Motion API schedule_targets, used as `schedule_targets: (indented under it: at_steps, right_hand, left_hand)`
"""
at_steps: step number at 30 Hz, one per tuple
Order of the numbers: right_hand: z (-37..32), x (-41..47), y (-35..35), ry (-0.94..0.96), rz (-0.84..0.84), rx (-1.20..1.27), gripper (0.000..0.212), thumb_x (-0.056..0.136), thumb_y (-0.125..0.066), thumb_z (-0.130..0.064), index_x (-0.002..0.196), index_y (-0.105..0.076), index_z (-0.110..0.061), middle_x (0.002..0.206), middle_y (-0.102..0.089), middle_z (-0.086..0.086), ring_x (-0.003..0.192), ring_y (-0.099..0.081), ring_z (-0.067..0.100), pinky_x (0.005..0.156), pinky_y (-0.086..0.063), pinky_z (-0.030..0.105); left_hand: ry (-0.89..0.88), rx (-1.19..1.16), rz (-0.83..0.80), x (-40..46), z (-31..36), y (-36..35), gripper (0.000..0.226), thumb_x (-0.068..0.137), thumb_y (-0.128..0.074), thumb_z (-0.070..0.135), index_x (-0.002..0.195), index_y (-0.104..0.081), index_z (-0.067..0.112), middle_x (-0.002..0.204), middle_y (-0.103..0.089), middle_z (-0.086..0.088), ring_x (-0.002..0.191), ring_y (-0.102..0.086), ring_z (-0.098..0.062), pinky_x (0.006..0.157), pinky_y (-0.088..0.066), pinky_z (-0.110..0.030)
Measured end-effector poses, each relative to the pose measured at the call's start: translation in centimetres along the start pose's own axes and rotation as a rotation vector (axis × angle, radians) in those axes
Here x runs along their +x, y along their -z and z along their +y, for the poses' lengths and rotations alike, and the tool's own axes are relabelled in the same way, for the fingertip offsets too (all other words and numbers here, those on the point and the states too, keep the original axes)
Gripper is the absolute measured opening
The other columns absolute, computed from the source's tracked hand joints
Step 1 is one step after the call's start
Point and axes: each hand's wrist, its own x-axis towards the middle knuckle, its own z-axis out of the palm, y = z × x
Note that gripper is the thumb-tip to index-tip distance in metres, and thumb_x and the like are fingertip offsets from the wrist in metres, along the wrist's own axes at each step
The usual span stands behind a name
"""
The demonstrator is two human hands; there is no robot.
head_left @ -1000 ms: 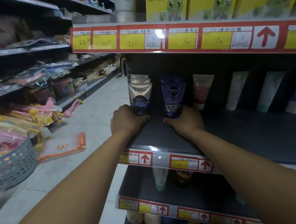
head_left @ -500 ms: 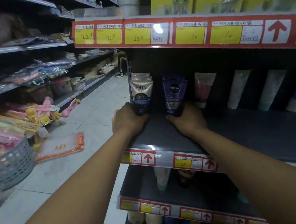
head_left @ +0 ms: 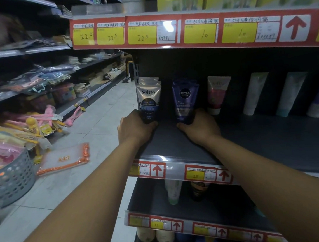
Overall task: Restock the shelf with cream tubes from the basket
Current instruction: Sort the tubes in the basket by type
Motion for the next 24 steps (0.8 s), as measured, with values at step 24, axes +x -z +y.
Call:
schedule_targets:
  at_steps: [24]
  right_hand:
    - [0.0, -2.2, 2.2, 0.003, -0.04, -0.124, 0.072, 0.079, -0.079, -0.056, 0.134, -0.056, -0.015, 0.131, -0.062, 0.009, 0.119, -0.063, 0.03, 0.094, -0.054, 0.038]
  left_hand:
    - [0.062, 0.053, -0.141, -2.4, 1.8, 3.0, 0.031, 0.095, -0.075, 0.037, 0.115, -0.069, 0.014, 0.11, -0.072, -0.007, 0.091, -0.064, -0.026, 0.079, -0.051, -0.035]
